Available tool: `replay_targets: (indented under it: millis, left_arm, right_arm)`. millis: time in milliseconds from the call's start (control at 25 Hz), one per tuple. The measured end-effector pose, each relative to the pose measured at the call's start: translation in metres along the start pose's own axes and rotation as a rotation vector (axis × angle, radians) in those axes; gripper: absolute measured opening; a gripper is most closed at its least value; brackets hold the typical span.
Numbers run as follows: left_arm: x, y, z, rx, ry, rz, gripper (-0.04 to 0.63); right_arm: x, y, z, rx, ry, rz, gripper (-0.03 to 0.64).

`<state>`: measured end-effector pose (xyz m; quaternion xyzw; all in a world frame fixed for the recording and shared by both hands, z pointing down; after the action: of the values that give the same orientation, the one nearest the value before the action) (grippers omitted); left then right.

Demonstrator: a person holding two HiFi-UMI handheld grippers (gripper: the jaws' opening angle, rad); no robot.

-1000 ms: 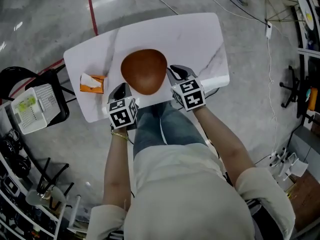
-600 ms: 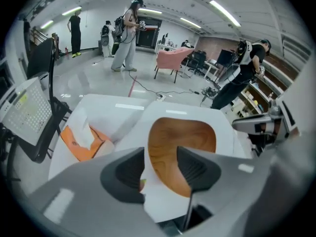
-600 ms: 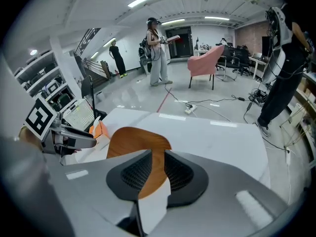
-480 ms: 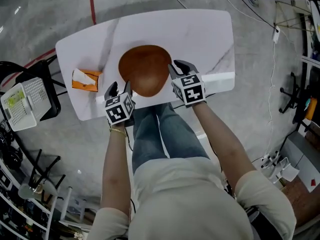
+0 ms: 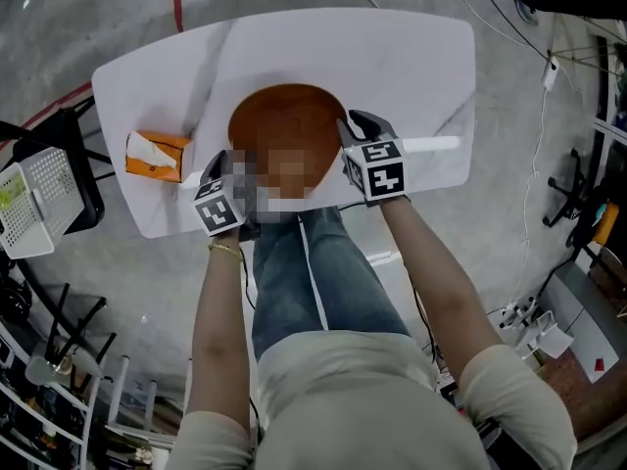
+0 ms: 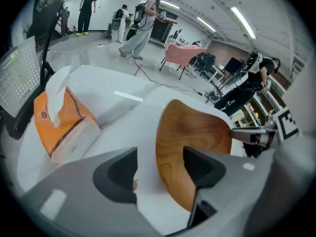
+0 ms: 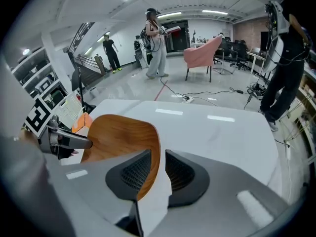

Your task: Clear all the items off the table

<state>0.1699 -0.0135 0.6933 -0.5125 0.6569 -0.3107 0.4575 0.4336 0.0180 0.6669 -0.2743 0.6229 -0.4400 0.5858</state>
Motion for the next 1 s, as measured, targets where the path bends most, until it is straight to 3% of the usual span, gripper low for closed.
replay_targets:
  millis: [440, 840, 1000]
  left_arm:
    - [-0.001, -0.028, -0.002, -0.015, -0.038, -0.050, 0.280]
    - [-0.003, -0.028, -0.001, 0.036, -0.097, -0.075, 0.066]
    - [-0.004, -0.025, 0.001, 0.053, -0.078, -0.077, 0.052]
  right_arm:
    - [-0.007, -0.024, 0.003, 0.006, -0.003, -0.017, 0.084]
    - [-0.007, -0.026, 0.000, 0.008, 0.010, -0.026, 0.037]
    - [-0.008, -0.025, -0.001, 0.004, 0.015, -0.040, 0.025]
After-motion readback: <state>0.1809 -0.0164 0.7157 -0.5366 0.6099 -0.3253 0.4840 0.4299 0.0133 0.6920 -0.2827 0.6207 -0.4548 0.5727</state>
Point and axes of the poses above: the fingertips, and each gripper's own axes: y backward along the fingers, z to its right, x out of its top, the point moved 7 cm from there along y, backward along the fingers, and after that the axes turned 10 degrees about y, right-handed, at the moved point
